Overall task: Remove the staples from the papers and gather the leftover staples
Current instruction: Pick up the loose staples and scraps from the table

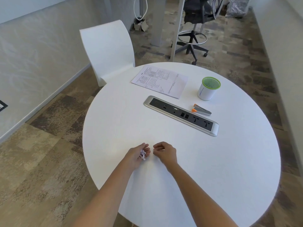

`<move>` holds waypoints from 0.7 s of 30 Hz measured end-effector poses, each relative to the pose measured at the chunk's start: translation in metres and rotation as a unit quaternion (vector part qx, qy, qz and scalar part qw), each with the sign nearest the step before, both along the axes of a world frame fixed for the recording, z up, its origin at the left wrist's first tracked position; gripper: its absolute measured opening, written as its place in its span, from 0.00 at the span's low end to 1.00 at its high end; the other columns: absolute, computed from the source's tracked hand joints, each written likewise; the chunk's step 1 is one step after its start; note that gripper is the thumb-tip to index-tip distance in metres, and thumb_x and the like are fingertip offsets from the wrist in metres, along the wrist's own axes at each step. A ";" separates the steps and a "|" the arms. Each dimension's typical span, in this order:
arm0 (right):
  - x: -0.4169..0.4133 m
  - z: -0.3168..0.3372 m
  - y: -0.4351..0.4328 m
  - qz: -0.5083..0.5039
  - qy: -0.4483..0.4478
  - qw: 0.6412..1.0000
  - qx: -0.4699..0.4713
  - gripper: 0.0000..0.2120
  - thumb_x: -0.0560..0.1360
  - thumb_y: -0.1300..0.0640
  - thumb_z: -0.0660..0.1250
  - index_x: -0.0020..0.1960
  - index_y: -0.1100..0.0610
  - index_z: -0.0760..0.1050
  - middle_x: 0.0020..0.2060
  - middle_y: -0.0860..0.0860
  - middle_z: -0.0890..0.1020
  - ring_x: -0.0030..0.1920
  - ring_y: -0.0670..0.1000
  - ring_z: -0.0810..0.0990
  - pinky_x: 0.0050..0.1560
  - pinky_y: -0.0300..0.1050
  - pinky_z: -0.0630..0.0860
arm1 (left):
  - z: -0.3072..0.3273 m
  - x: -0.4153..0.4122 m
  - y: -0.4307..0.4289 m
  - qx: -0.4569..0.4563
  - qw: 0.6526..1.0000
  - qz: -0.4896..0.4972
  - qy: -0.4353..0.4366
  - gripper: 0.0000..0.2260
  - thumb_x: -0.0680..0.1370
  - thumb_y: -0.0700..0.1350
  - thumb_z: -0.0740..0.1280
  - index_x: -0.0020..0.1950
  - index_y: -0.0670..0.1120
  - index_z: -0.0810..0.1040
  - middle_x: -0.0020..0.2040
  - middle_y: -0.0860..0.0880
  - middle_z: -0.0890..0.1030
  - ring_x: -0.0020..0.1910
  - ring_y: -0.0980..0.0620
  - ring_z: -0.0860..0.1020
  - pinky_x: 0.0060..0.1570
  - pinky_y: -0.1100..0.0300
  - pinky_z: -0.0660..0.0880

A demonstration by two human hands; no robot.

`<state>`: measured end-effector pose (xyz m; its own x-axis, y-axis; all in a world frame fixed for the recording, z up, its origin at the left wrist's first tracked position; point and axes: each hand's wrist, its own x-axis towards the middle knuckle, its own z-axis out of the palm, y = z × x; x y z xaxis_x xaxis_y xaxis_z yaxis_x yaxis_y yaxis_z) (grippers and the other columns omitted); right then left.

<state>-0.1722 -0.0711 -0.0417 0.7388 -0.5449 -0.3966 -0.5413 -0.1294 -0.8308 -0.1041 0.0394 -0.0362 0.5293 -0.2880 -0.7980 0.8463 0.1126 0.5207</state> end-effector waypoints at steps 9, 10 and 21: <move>0.007 0.025 -0.001 0.065 -0.052 0.994 0.073 0.09 0.67 0.68 0.70 0.44 0.57 0.81 0.38 0.52 0.83 0.39 0.46 0.81 0.40 0.33 0.78 | 0.013 -0.003 -0.010 -0.048 0.998 -0.030 0.028 0.11 0.81 0.36 0.58 0.43 0.35 0.77 0.30 0.44 0.82 0.26 0.52 0.81 0.29 0.63 0.80; 0.007 0.024 -0.006 0.039 -0.060 0.993 0.096 0.10 0.66 0.67 0.71 0.43 0.55 0.81 0.38 0.51 0.82 0.39 0.46 0.80 0.43 0.35 0.78 | 0.013 -0.001 -0.009 -0.057 0.997 -0.008 0.042 0.11 0.81 0.37 0.57 0.43 0.35 0.76 0.31 0.43 0.82 0.26 0.51 0.81 0.28 0.62 0.80; -0.010 0.005 -0.035 -0.113 -0.081 0.952 0.272 0.05 0.72 0.68 0.69 0.45 0.59 0.80 0.42 0.53 0.81 0.41 0.47 0.79 0.41 0.32 0.77 | -0.002 0.015 0.010 -0.114 0.988 0.092 0.056 0.15 0.83 0.39 0.53 0.43 0.36 0.76 0.27 0.43 0.82 0.24 0.51 0.81 0.32 0.65 0.75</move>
